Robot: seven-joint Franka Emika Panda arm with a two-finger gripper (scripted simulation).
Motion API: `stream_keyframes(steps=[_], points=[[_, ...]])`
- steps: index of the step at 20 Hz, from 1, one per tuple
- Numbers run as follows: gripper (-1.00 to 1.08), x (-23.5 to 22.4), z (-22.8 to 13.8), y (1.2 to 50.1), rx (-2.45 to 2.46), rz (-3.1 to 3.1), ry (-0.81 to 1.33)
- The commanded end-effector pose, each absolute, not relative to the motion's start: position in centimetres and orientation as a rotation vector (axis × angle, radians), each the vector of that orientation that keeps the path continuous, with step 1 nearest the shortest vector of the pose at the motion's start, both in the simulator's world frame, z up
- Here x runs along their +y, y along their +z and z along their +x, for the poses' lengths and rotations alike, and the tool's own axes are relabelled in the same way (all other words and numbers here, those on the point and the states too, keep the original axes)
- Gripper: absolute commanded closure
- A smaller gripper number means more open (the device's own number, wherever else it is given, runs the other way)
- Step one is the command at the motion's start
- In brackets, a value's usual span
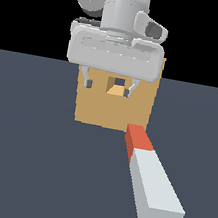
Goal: Insert the peg into the horizontal hole in a box.
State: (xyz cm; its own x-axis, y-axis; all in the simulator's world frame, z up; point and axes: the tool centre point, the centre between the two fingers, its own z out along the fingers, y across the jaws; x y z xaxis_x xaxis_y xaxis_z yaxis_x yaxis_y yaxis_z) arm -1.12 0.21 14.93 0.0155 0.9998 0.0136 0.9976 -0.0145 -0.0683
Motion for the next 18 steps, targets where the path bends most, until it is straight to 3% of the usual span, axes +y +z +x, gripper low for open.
stream_keyframes(steps=[1,18], points=[[-0.92,0.2,-1.1,14.9,-2.163,-2.196,0.059],[-0.92,-5.7,3.6,10.9,-2.204,-2.198,0.032]])
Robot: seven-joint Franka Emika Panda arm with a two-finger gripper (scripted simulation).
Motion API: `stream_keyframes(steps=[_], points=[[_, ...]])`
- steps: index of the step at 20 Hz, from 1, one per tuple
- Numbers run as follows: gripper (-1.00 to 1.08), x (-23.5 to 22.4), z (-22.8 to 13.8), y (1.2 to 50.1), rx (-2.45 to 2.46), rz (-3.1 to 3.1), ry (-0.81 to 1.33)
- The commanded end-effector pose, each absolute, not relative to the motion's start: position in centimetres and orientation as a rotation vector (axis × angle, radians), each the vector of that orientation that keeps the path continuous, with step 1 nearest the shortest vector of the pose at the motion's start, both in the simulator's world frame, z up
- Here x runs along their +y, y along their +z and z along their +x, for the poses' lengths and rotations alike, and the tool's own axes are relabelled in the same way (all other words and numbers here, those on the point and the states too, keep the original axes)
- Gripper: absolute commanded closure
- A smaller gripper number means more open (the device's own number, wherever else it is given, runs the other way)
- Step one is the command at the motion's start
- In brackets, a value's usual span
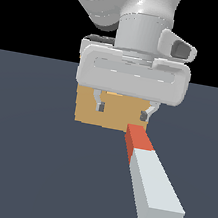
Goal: Insert the peg into the horizontal hole in a box.
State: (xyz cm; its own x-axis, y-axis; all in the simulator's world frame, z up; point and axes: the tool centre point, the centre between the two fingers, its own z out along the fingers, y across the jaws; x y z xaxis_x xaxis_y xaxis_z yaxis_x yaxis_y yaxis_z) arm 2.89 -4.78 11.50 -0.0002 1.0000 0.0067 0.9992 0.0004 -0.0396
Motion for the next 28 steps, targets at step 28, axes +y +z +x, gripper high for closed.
stream_keyframes(steps=[28], points=[[-0.92,-11.4,8.9,5.8,-2.242,-2.200,0.001]])
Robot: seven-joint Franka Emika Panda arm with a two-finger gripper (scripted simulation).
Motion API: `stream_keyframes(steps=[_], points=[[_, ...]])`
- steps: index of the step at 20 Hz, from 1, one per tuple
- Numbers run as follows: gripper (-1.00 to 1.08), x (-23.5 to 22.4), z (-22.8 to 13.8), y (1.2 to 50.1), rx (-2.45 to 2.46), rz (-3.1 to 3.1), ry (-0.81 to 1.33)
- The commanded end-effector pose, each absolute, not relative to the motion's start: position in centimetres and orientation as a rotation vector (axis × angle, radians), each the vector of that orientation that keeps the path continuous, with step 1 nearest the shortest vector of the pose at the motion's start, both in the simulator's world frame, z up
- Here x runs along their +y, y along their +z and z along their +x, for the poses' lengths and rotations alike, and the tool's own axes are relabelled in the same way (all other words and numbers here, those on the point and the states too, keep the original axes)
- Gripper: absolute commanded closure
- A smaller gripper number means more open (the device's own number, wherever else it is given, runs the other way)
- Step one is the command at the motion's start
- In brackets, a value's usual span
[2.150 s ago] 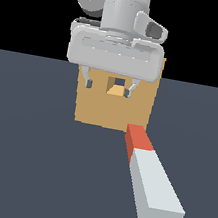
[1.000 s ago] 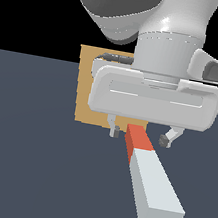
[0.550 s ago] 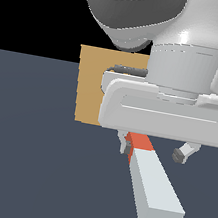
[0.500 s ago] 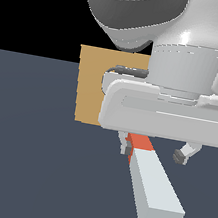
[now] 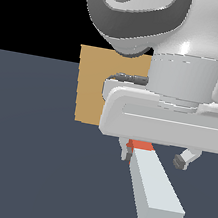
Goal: Insert the peg into the horizontal hole in a box.
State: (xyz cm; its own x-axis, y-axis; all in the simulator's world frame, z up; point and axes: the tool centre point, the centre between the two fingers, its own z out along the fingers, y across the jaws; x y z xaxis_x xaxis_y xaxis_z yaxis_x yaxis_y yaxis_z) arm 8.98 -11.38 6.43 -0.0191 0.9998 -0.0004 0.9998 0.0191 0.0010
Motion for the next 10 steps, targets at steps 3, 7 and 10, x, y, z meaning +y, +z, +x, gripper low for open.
stream_keyframes(steps=[3,7,10], points=[[-0.92,-11.4,8.9,4.1,2.243,2.200,0.000],[-0.92,-11.4,8.9,2.4,2.243,2.200,0.000],[-0.92,-11.4,9.0,2.2,2.243,2.200,0.000]])
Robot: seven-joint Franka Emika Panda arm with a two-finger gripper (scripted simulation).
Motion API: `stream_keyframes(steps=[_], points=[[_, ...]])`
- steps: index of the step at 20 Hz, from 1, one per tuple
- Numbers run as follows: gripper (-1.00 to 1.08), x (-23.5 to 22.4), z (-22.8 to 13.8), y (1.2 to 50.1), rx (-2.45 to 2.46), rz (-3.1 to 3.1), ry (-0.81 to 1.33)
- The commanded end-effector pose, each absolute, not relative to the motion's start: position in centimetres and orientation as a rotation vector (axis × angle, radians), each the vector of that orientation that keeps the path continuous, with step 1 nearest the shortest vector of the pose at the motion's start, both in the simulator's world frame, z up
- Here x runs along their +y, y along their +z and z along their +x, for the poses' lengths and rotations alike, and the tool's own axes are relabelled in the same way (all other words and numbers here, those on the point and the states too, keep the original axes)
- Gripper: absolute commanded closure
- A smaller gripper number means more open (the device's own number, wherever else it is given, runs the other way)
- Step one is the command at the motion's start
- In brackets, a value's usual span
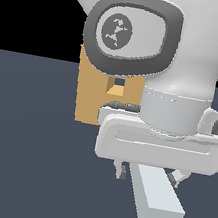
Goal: Insert the peg into the horizontal hole in a box.
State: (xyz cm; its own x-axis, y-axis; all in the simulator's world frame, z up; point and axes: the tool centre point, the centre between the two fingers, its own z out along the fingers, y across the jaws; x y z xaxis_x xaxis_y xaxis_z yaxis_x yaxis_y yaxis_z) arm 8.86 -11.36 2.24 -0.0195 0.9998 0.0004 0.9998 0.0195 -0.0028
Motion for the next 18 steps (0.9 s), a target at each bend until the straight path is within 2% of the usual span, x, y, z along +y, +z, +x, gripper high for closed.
stream_keyframes(steps=[1,2,3,18], points=[[-0.92,-11.39,9.02,2.23,-2.243,-2.200,0.000],[-0.92,-11.39,9.03,2.26,-2.243,-2.200,0.000],[1.08,-11.39,9.03,2.26,-2.243,-2.200,0.000],[1.08,-11.31,8.76,2.50,-2.240,-2.202,0.001]])
